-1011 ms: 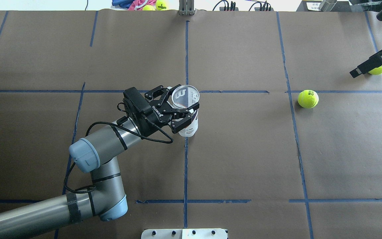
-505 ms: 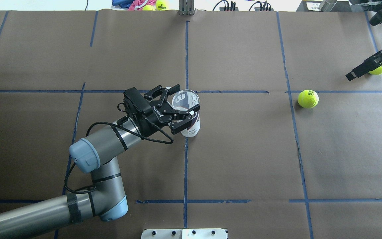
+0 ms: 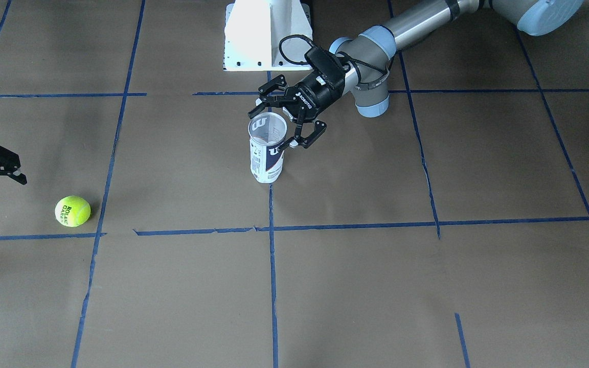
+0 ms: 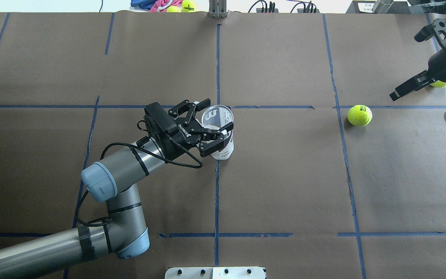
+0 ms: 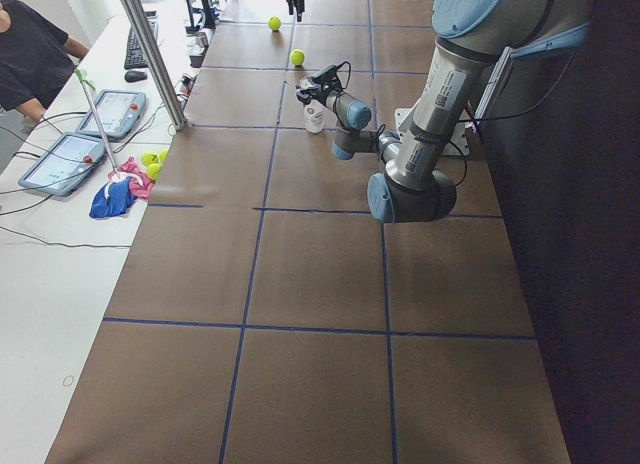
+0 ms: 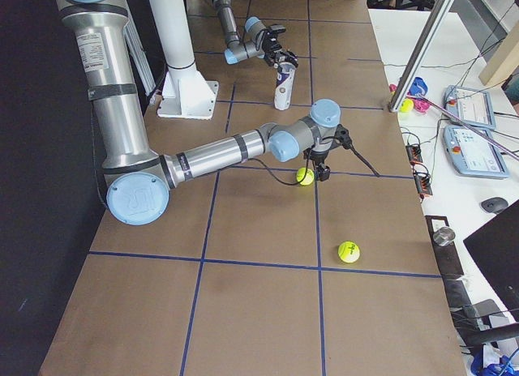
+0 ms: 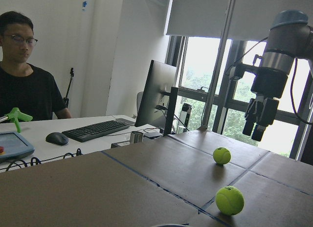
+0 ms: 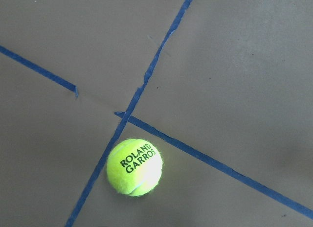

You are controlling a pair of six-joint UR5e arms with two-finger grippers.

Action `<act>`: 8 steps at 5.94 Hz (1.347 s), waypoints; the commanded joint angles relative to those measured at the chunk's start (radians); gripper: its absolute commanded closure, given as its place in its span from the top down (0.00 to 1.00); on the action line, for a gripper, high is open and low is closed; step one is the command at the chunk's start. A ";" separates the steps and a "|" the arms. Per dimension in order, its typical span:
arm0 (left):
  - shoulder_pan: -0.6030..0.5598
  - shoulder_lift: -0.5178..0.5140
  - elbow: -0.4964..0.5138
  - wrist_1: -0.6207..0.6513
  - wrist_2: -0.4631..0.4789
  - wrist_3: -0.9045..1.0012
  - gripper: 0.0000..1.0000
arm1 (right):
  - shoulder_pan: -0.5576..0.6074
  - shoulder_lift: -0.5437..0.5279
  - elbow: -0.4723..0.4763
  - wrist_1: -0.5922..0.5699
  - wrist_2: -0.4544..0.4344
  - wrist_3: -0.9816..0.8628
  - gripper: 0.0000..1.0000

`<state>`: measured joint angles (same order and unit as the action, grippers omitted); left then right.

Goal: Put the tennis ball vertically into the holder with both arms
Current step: 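Grasp the Roland Garros tennis ball with the right gripper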

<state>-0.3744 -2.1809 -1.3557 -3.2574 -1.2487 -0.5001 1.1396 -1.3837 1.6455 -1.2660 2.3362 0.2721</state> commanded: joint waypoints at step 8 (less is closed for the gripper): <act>0.014 -0.002 0.001 0.001 0.014 -0.002 0.99 | -0.208 0.071 -0.141 0.105 -0.174 0.249 1.00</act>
<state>-0.3606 -2.1822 -1.3551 -3.2567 -1.2349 -0.5013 0.9518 -1.3207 1.5139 -1.1616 2.1975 0.5160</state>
